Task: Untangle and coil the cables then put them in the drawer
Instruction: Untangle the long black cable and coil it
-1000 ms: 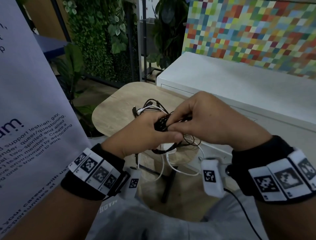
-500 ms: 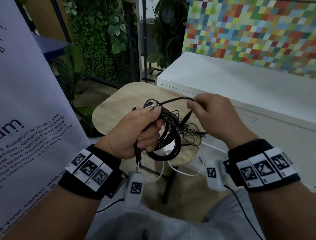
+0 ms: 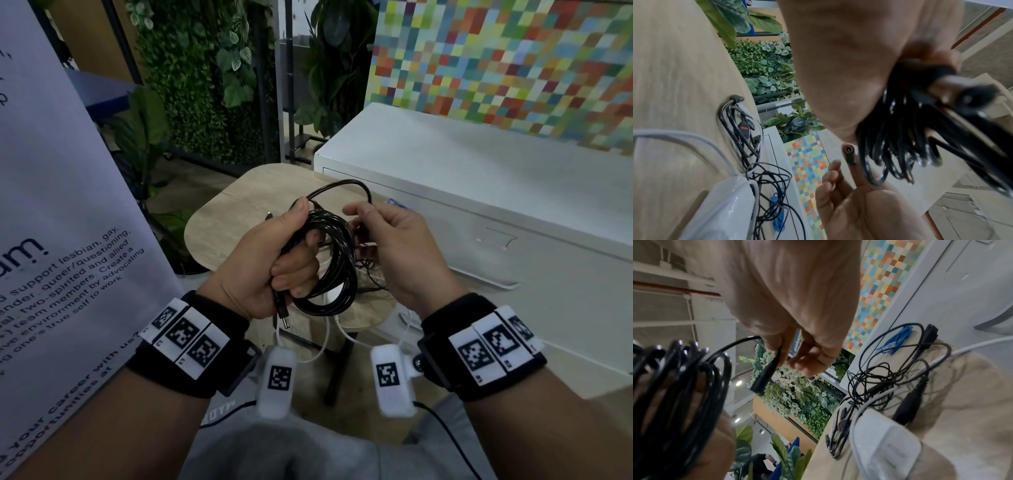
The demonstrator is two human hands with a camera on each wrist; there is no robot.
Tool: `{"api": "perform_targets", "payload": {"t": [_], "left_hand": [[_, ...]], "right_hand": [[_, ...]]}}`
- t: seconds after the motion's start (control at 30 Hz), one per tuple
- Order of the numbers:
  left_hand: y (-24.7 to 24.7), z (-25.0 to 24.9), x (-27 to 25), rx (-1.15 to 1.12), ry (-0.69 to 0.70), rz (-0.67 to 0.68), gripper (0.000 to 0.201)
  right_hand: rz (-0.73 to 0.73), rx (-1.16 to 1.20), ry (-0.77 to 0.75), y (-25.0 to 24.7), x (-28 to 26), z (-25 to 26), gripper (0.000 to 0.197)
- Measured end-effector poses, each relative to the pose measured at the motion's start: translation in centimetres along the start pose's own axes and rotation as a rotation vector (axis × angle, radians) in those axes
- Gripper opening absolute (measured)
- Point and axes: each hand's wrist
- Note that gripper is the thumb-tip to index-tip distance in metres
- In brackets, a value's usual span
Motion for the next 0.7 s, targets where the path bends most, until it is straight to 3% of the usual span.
{"api": "perform_targets", "payload": {"t": [0.1,0.33,0.43,0.6,0.7], "left_hand": [[0.1,0.2,0.1,0.003,0.003,0.027,0.045],[-0.2,0.2,0.1,0.056,0.003,-0.001,0.044],[0.2,0.4,0.1,0.118,0.000,-0.044,0.044],[1.0,0.6,0.8,0.185,0.054,-0.207,0.041],[0.7,0.7,1.3,0.253,0.109,-0.301,0.042]], "right_hand": [[0.036,0.020,0.014,0.6,-0.2,-0.8,0.024],[0.281,0.201,0.180,-0.1,-0.5,-0.7,0.031],[0.373,0.186,0.227,-0.2,-0.6,-1.1,0.019],[0.382,0.234,0.295,0.2,-1.0,-1.6,0.032],[0.328,0.302,0.355,0.1,-0.7,-1.5,0.056]]}}
Point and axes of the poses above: each hand's wrist, its own x-axis towards the middle knuckle, its own y-axis out of the palm, z = x × y, and after that the axes turned 3 degrees about -z, right-handed
